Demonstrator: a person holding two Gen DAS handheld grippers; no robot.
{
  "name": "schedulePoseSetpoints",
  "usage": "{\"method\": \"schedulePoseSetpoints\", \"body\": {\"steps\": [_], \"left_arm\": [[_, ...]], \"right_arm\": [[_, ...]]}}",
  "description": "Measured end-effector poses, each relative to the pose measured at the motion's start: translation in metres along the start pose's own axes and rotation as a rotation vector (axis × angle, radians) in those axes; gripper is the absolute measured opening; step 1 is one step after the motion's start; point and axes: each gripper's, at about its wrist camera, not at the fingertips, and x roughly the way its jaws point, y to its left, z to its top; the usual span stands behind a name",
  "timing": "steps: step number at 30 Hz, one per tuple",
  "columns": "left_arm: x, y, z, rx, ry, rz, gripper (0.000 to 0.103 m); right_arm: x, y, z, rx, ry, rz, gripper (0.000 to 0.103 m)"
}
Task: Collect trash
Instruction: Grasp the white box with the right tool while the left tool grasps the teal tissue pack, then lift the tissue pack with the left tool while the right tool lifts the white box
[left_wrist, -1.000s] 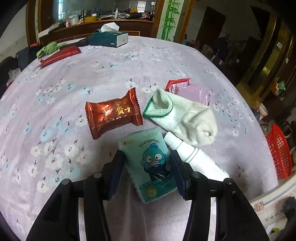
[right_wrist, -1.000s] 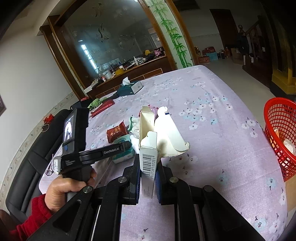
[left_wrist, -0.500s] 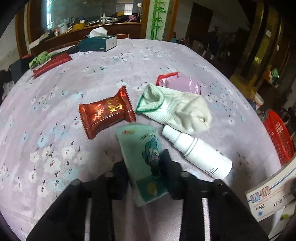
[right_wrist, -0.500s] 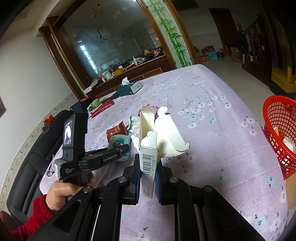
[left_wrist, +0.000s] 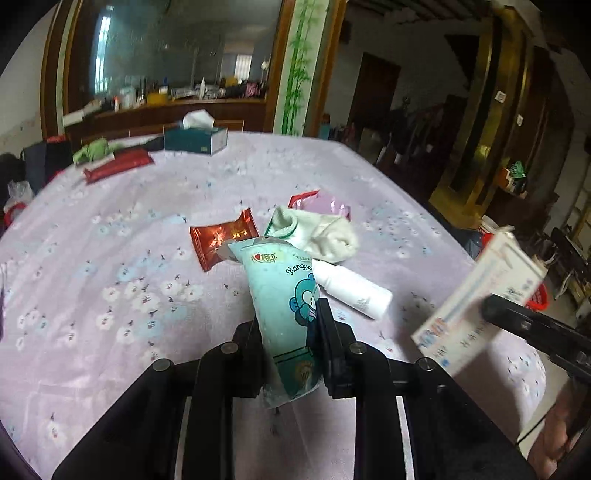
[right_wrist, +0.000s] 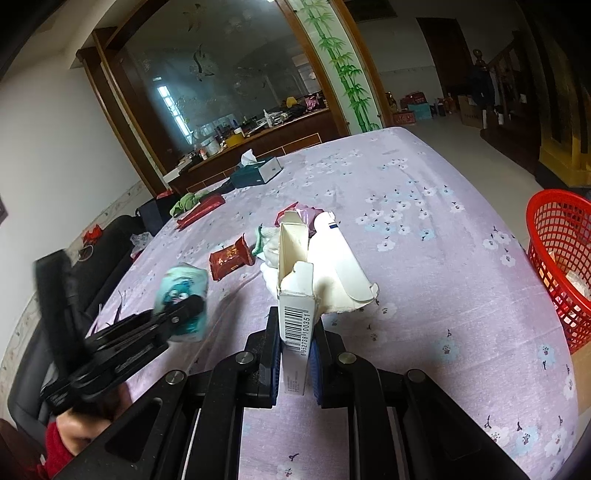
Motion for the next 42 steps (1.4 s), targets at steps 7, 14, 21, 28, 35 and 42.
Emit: {"method": "schedulePoseSetpoints", "body": {"steps": [7,14,21,28,35,42], "left_arm": [[-0.010,-0.010,-0.007,0.040,-0.009,0.000,0.022],[-0.011,-0.015,-0.010,0.063,-0.017,0.000,0.022],[-0.012,-0.017,-0.010,0.074,-0.021,-0.002,0.023],[-0.012,-0.018,-0.011,0.078,-0.020,-0.004,0.023],[-0.011,-0.020,-0.011,0.080,-0.019,-0.007,0.023],[-0.010,-0.023,-0.011,0.085,-0.015,-0.011,0.023]], "right_arm": [[0.003,0.007,-0.003,-0.016,0.015,-0.009,0.014],[0.003,0.014,-0.004,-0.038,0.017,-0.050,0.014],[0.003,0.022,-0.006,-0.094,0.005,-0.138,0.014],[-0.002,0.023,-0.007,-0.125,-0.017,-0.178,0.014],[-0.005,0.022,-0.007,-0.120,-0.017,-0.176,0.014],[-0.005,0.022,-0.007,-0.117,-0.016,-0.175,0.014]]}}
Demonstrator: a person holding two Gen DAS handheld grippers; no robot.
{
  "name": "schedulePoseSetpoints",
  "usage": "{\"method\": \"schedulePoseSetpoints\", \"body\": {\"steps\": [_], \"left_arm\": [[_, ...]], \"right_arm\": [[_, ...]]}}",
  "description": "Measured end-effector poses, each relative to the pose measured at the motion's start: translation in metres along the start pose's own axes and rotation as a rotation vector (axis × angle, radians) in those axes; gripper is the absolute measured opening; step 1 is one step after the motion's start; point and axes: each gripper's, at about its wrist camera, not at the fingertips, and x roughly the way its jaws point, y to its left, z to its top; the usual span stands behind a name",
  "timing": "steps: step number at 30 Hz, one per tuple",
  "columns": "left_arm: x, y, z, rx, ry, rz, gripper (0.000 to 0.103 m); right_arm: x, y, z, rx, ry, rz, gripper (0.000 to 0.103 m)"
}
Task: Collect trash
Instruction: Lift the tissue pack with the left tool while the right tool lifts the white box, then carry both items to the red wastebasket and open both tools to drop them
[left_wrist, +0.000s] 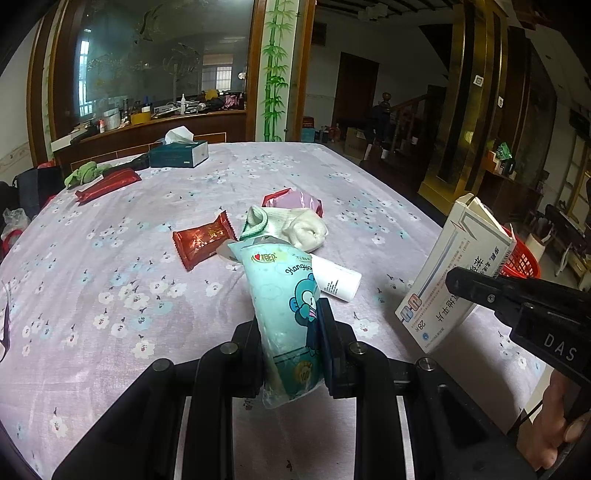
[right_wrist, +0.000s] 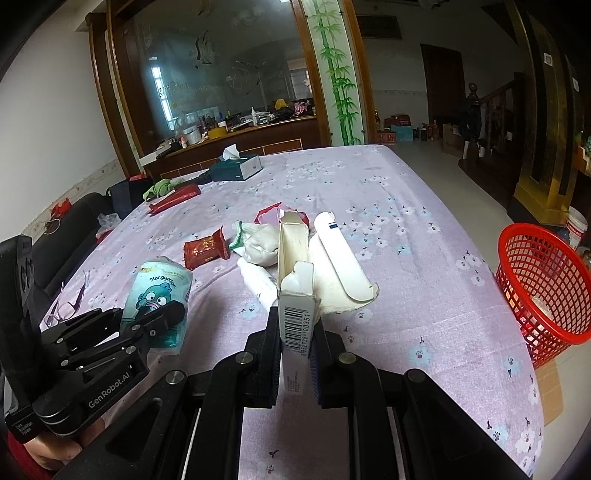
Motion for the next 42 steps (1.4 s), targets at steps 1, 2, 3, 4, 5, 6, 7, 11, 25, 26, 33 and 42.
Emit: {"method": "schedulePoseSetpoints", "body": {"steps": [1,2,3,4,5,6,7,11,25,26,33,42], "left_arm": [[0.000,0.000,0.000,0.000,0.000,0.000,0.023],[0.000,-0.001,0.000,0.001,0.001,-0.001,0.023],[0.001,-0.001,0.000,0.002,0.002,-0.002,0.023],[0.001,-0.002,0.000,0.003,0.002,-0.003,0.023],[0.000,-0.002,0.000,0.004,0.003,-0.004,0.023],[0.000,-0.003,0.000,0.005,0.003,-0.006,0.023],[0.001,-0.004,0.000,0.006,0.004,-0.007,0.023],[0.001,-0.006,0.002,0.011,0.007,-0.015,0.023],[0.000,-0.018,0.005,0.032,0.018,-0.040,0.023],[0.001,-0.019,0.006,0.033,0.020,-0.045,0.023],[0.004,-0.039,0.021,0.048,0.044,-0.119,0.023],[0.020,-0.106,0.050,0.114,0.113,-0.295,0.023]], "right_arm": [[-0.001,0.000,0.000,0.001,0.000,0.001,0.014],[-0.001,0.000,0.001,0.001,0.000,0.001,0.014],[-0.001,0.000,0.001,0.000,0.000,0.001,0.014],[-0.001,0.000,0.001,0.001,0.000,0.002,0.014],[-0.001,0.000,0.001,0.002,0.000,0.003,0.014],[-0.002,0.000,0.001,0.004,0.000,0.004,0.014],[-0.002,-0.001,0.001,0.006,0.000,0.005,0.014],[-0.004,-0.004,0.002,0.017,0.000,0.011,0.014],[-0.011,-0.021,0.003,0.063,-0.013,0.028,0.014],[-0.013,-0.024,0.004,0.073,-0.015,0.032,0.014],[-0.035,-0.065,0.012,0.175,-0.057,0.038,0.014],[-0.087,-0.148,0.026,0.312,-0.164,-0.082,0.014]]}}
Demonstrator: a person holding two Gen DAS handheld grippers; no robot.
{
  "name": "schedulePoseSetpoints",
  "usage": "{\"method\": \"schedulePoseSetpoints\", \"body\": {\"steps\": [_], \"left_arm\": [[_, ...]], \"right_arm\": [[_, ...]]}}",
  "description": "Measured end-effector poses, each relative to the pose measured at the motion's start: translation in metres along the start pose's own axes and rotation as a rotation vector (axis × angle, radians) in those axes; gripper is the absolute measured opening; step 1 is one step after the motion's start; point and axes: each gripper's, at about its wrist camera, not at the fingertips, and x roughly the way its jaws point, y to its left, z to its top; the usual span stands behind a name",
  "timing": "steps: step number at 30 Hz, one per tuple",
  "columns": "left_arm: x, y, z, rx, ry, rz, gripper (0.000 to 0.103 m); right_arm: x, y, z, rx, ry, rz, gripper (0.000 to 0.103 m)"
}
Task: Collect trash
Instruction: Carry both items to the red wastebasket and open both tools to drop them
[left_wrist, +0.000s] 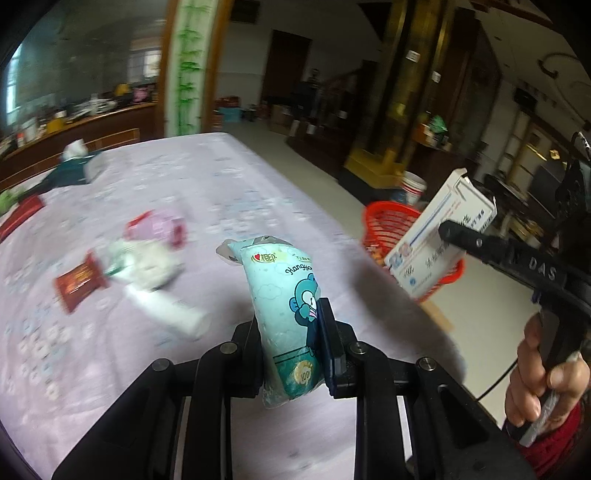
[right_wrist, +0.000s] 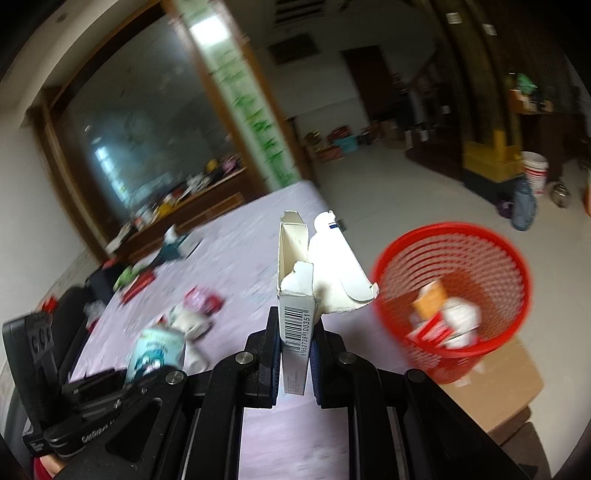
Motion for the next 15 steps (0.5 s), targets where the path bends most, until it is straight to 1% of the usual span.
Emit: {"method": "schedulePoseSetpoints", "body": {"steps": [2,6,11,15], "left_arm": [[0.012,-0.017,0.011,0.010,0.019,-0.049,0.023],[0.034,-0.045,0.030,0.018,0.049,-0.121,0.023],[0.063,-0.081,0.054,0.033,0.067,-0.176,0.024],[0.091,-0.108,0.071,0.048,0.079,-0.204,0.024]], "right_arm": [[-0.010,-0.019,0.012,0.029,-0.028,-0.034,0.014],[-0.025,-0.052,0.032,0.073,-0.077,-0.086,0.014],[-0.033,-0.087,0.046,0.115,-0.102,-0.133,0.014],[-0.026,-0.108,0.056,0.136,-0.098,-0.169,0.014]]}}
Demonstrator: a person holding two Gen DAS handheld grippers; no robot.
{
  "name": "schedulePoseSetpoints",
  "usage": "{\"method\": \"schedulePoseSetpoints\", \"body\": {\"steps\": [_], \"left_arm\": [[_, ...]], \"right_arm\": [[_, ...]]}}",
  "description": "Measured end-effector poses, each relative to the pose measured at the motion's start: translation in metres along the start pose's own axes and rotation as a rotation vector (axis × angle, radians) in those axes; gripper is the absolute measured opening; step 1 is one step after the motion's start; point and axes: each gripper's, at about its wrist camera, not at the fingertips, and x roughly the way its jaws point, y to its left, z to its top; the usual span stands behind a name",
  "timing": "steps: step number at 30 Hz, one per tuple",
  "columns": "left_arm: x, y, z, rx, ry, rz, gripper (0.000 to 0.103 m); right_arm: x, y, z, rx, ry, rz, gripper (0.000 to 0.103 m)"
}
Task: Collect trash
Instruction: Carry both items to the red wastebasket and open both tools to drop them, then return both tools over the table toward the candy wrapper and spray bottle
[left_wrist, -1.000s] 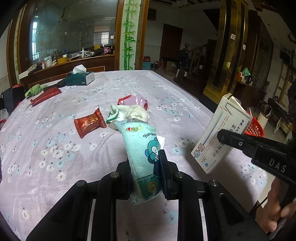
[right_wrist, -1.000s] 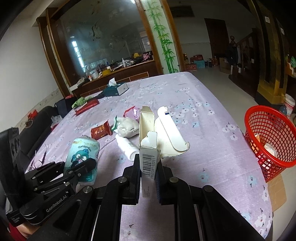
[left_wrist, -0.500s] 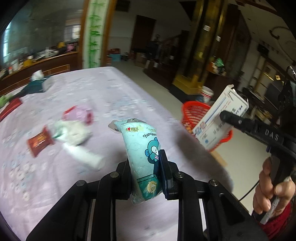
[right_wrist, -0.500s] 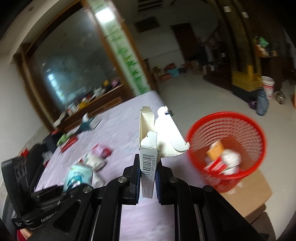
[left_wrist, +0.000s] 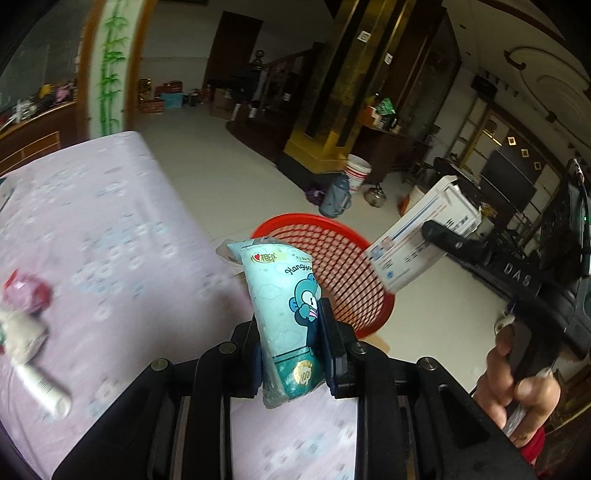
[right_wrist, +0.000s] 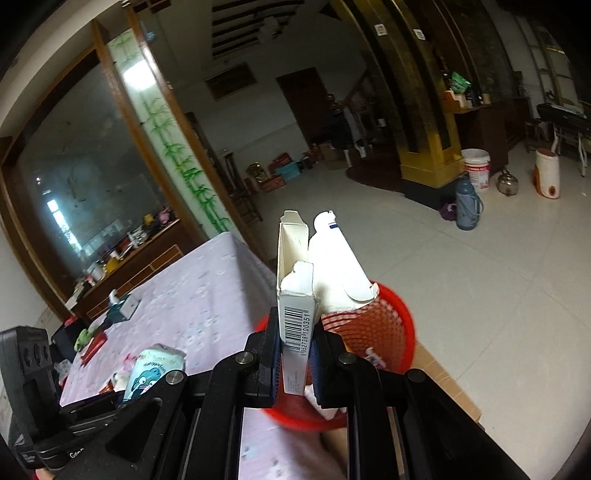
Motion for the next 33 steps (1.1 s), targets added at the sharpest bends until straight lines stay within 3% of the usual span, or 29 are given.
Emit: {"method": "schedulePoseSetpoints", "body": {"steps": [6,7,8,10,12,14,20,33], "left_arm": [[0.055,-0.023,0.024,0.008,0.022,-0.010,0.027],[0.061,-0.024,0.027,0.005,0.023,-0.007,0.030],[0.067,-0.024,0.028,0.002,0.026,-0.004,0.040],[0.071,-0.020,0.029,-0.015,0.028,0.007,0.048],[0.066,-0.017,0.025,-0.019,0.028,0.000,0.052],[0.056,-0.012,0.018,-0.022,0.024,0.009,0.053],[0.012,0.009,-0.008,-0.025,-0.017,0.086,0.065],[-0.106,0.093,-0.085,-0.118,-0.061,0.205,0.066]], "right_arm": [[0.034,-0.018,0.011,0.017,0.041,-0.041,0.015],[0.040,-0.020,0.013,0.012,0.050,-0.051,0.020],[0.046,-0.023,0.013,0.009,0.067,-0.066,0.025],[0.052,-0.029,0.013,0.031,0.084,-0.065,0.047],[0.047,-0.031,0.012,0.028,0.067,-0.063,0.048],[0.040,-0.029,0.010,0.016,0.052,-0.072,0.048],[0.024,-0.004,-0.007,0.009,0.057,0.020,0.049],[0.038,0.115,-0.077,-0.156,0.240,0.221,0.051]]}}
